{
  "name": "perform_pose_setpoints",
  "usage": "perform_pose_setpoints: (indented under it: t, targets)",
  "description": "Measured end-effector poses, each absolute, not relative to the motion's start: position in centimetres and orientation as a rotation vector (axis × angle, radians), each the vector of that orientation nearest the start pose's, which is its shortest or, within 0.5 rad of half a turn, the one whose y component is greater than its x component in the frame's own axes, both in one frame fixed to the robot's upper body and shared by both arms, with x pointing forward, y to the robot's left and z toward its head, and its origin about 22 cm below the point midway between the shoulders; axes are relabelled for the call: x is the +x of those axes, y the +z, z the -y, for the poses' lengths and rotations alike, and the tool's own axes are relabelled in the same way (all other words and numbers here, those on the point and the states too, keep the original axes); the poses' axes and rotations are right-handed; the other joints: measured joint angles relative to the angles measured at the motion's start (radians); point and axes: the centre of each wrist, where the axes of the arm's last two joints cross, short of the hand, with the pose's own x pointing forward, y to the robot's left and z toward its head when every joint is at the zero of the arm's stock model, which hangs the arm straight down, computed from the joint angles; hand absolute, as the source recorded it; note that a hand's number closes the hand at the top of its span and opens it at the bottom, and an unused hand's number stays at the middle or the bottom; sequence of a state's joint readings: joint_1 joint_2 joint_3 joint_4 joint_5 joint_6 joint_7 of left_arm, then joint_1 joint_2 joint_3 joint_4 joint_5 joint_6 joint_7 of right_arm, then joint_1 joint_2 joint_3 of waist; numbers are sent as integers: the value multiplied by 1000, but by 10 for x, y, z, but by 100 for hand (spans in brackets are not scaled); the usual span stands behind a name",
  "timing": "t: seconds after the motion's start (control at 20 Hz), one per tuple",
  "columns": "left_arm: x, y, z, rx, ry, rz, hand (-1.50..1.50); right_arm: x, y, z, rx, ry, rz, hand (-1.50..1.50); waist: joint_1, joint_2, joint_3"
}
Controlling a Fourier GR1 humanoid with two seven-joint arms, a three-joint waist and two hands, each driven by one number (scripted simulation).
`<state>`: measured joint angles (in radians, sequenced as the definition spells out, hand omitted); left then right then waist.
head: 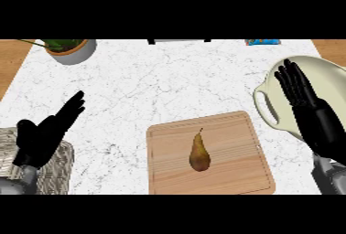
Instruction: Pick the pear from the cutting board and place it in the pot
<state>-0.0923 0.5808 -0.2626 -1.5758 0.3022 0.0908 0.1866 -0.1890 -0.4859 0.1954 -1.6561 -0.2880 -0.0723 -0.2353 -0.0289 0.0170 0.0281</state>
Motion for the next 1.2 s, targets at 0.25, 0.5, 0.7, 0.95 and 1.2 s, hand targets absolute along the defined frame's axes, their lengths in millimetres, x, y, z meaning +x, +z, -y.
perform_pose_setpoints:
  t: [0.25,0.5,0.7,0.95,1.2]
  targets:
    - [253,69,-277,-65,-317,1538,0,295,74,259,300,369,1819,150,90,1,17]
    - [269,98,-271,-25,-204,1720,0,315,70,281,237,652,1640,-150,140,14,-2]
    - [272,102,-273,30,-134,1756,0,331,62,295,329,801,1594,-150,131,12,2]
    - [271,100,-273,75,-84,1763,0,353,66,303,437,974,1590,-150,113,2,4]
    - [276,97,-273,95,-60,1777,0,375,87,294,390,1217,1491,-150,97,-2,-2]
